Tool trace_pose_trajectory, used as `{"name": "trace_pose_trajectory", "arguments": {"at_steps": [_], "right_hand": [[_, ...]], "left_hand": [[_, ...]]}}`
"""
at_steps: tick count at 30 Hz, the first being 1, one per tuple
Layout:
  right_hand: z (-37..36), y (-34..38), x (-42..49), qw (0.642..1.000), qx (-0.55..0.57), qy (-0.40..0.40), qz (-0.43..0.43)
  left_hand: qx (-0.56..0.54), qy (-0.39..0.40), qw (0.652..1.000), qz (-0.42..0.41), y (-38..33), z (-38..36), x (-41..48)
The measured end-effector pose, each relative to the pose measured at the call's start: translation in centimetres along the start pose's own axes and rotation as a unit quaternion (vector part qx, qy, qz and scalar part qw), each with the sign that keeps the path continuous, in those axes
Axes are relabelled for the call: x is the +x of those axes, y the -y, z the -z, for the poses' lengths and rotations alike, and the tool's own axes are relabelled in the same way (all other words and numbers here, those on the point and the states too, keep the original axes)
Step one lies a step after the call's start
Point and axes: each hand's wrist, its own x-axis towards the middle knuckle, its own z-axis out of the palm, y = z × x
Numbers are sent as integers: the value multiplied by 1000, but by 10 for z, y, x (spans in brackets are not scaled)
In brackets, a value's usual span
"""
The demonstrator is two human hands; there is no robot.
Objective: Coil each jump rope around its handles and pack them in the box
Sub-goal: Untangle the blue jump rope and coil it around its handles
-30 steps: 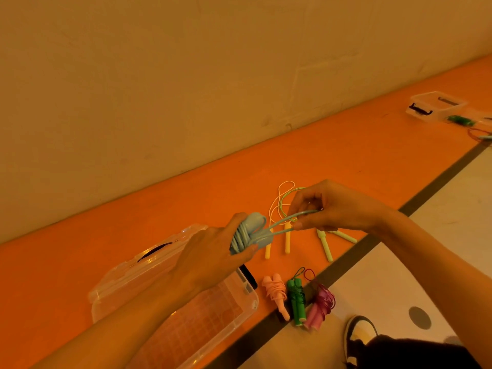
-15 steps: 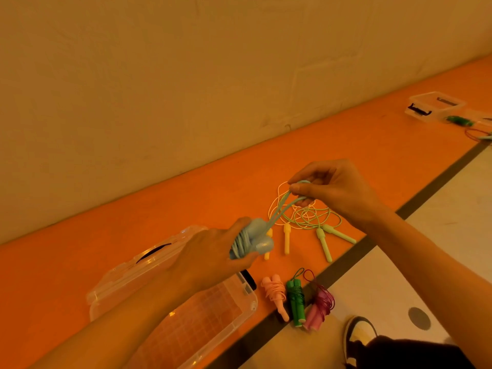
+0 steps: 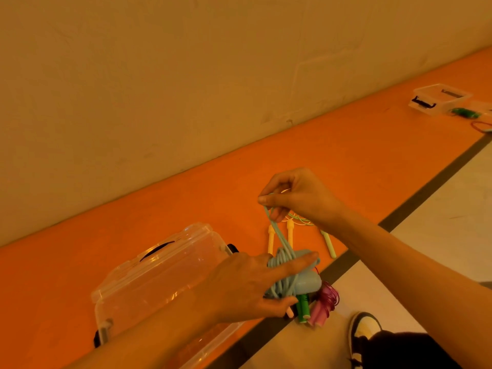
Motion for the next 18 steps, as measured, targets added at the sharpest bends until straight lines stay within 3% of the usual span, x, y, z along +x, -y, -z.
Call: {"name": "trace_pose_trajectory", "arguments": {"at_steps": [2, 6, 11, 15, 18], "right_hand": [[-8, -2, 1, 1000, 7, -3, -2], [10, -6, 5, 997, 63, -41, -29], [34, -14, 5, 986, 146, 14, -79], [39, -17, -3, 997, 43, 44, -56], [35, -21, -8, 999, 36, 11, -37]], "left_hand": [[-8, 3, 1000, -3, -1, -3, 0], [-42, -80, 995, 49, 7, 5, -5], [-81, -109, 986, 96, 20, 12, -11], [-92, -135, 981, 105, 26, 11, -15], [-133, -157, 971, 120, 31, 9, -16]]}}
